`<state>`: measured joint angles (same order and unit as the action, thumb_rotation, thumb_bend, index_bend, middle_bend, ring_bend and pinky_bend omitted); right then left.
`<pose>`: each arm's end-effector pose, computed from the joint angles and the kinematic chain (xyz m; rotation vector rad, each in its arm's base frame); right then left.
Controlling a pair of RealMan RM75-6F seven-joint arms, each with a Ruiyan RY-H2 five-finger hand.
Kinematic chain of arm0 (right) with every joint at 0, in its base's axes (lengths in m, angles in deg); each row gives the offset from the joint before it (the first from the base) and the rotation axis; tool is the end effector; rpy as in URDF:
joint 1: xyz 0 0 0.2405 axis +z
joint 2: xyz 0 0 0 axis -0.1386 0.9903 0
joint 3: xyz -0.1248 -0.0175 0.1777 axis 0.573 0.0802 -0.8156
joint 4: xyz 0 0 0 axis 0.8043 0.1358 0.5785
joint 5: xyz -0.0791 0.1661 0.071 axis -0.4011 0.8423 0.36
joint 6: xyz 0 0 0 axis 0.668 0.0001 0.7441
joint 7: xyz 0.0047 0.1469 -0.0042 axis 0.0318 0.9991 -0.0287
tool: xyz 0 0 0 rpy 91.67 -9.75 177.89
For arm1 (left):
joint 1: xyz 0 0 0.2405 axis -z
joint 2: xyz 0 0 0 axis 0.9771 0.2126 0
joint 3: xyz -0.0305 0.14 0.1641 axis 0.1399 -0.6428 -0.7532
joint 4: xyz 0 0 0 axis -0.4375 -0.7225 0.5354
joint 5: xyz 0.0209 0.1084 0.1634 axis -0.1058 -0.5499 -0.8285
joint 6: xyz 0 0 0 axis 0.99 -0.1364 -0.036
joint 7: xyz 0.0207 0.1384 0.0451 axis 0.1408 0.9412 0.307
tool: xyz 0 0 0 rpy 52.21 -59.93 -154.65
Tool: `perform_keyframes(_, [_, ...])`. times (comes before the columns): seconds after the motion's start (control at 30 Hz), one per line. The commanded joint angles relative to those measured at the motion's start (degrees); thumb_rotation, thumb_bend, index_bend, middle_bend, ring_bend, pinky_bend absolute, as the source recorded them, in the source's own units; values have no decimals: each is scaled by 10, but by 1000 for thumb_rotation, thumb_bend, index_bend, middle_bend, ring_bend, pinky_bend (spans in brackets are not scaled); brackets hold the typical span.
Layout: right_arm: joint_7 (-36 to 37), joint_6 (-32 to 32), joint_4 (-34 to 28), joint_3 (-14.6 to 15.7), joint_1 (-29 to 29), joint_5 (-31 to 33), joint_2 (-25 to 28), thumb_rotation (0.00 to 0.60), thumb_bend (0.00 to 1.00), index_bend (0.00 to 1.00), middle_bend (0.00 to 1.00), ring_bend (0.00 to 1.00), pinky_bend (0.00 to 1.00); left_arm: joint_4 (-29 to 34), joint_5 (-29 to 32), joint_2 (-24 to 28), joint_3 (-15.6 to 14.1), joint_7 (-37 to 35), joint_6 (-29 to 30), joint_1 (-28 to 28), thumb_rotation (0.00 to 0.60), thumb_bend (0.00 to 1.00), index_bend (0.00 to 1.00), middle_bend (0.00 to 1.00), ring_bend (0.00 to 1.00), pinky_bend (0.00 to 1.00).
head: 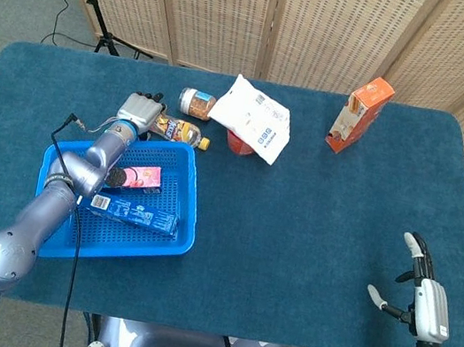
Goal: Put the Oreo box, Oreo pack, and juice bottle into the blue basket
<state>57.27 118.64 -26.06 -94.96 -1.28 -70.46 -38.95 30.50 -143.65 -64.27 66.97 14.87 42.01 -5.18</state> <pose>-0.2573 -0.1994 0.1151 1.1406 -1.2932 1.3585 -0.1264 0.4946 0.0160 -1.8561 -0.9302 -0.3588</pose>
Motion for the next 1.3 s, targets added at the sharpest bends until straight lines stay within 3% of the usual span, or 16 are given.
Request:
perform_keyframes(0.03, [0,1,0,0,0,-2,0,600,235,0,0,0,464,4,-2,4,0,1,0,0,600,348,343,146,168,201])
perform_keyframes(0.97, [2,8,-3,0,1,-7,2,600,234,0,0,0,464,-26,-16,-37,-17,18,36,-18,600,345,378,155,172,203])
perform_keyframes(1.3, [3,10,-4,0,1,-9,1,600,235,0,0,0,464,-16,-15,-22,-18,21,1,-10,600,324,323,30,87,202])
